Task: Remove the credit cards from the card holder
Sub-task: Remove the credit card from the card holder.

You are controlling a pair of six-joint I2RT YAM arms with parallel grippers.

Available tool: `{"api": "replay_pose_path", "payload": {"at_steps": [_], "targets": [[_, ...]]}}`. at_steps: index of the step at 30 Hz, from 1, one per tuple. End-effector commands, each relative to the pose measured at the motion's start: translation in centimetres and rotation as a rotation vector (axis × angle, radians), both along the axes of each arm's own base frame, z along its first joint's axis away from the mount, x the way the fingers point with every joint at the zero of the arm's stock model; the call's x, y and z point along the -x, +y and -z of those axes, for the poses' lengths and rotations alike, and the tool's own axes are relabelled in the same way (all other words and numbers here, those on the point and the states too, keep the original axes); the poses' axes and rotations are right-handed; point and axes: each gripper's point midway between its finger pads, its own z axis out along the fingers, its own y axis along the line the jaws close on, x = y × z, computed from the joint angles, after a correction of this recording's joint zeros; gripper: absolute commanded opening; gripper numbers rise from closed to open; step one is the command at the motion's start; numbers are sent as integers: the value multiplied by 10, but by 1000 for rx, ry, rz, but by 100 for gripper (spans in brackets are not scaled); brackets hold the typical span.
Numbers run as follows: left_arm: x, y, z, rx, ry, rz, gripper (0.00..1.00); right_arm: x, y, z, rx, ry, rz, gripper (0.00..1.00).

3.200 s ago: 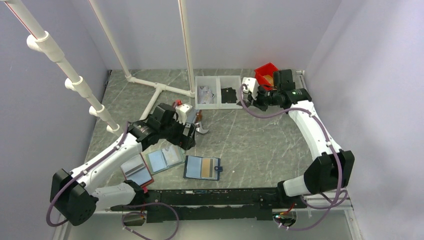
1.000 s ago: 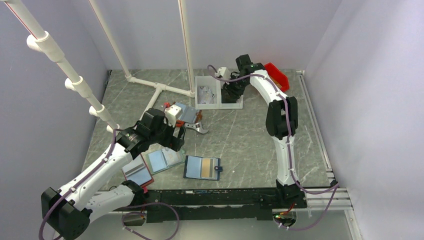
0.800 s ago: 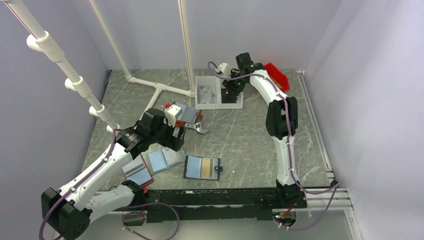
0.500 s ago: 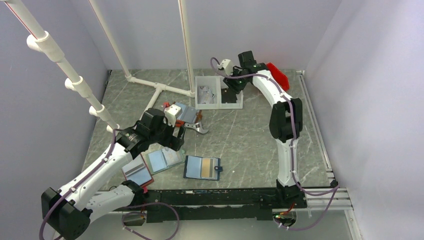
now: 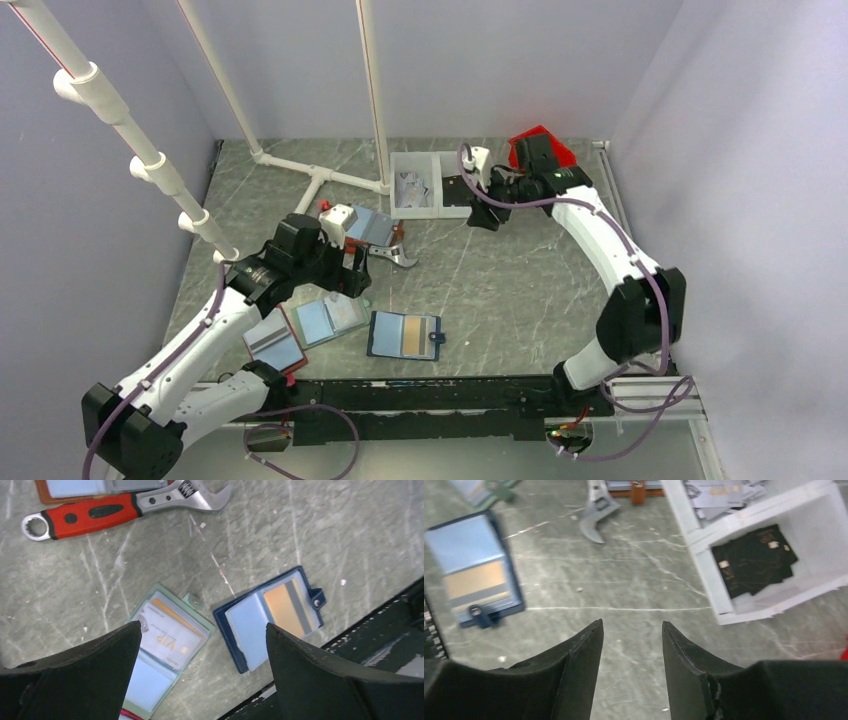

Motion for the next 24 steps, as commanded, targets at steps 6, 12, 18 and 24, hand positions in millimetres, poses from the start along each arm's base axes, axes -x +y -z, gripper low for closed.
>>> {"api": "replay_pose_path", "payload": {"at_steps": [6,12,18,24], "targets": [[12,-38,-27,376,36,-28,99,89,2,-21,-187,2,-163,59],[24,-53,-12,520,167,-68,99,113,-5,-26,-292,-16,-179,70],[29,-68,-7,638,263,-81,99,133,-12,0,-324,8,-179,75],[30,-77,4,624,289,-91,99,133,-13,0,-352,28,-169,76]]}}
